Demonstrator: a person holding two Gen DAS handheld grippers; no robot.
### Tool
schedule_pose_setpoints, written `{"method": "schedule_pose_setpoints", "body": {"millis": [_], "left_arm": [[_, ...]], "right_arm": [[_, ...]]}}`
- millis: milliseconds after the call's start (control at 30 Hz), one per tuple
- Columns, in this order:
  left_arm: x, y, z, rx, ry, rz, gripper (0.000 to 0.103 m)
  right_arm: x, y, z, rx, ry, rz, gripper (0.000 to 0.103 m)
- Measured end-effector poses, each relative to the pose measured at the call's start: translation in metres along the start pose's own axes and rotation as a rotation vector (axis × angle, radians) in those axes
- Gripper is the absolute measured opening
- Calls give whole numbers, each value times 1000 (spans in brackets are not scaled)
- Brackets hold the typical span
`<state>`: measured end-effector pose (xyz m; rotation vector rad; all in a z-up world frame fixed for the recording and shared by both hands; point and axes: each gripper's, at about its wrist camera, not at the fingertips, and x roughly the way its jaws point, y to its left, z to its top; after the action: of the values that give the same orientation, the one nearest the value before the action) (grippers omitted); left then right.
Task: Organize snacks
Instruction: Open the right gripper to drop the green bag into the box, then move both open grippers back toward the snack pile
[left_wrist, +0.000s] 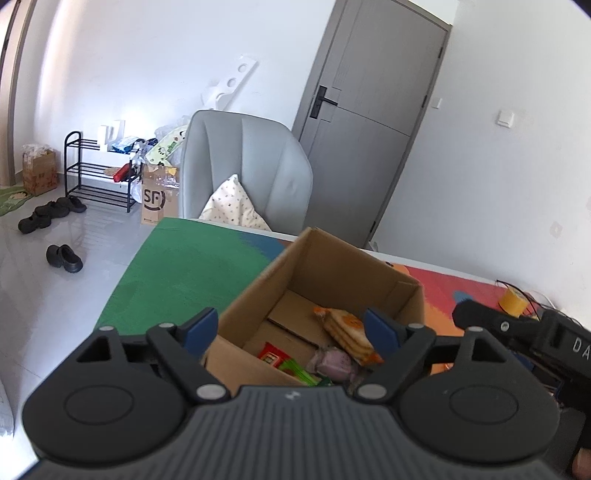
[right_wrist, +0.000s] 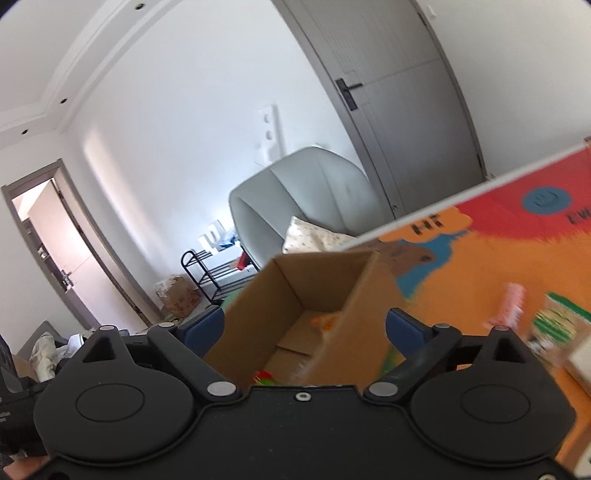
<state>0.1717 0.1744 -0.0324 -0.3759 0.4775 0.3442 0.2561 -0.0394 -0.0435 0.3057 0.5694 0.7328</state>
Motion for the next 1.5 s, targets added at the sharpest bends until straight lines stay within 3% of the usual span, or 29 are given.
{"method": "schedule_pose_setpoints", "body": {"millis": [333,500,1200,1500], "left_arm": [[-1,-32,-20,49,26,10,92],[-7,-47,-28,67,29,-3,94],[-28,-122,-65,160,12,-108,98],[-26,-151,-80,189,40,-163,101]], "right_arm": [[-32,-31,-13,40,30,-39,96],[-50,-47,-14,63,11,-53,101],[-119,-109,-32,160,-71,-160,103],[-148,-135,-36,167,-99,-228,103]]}}
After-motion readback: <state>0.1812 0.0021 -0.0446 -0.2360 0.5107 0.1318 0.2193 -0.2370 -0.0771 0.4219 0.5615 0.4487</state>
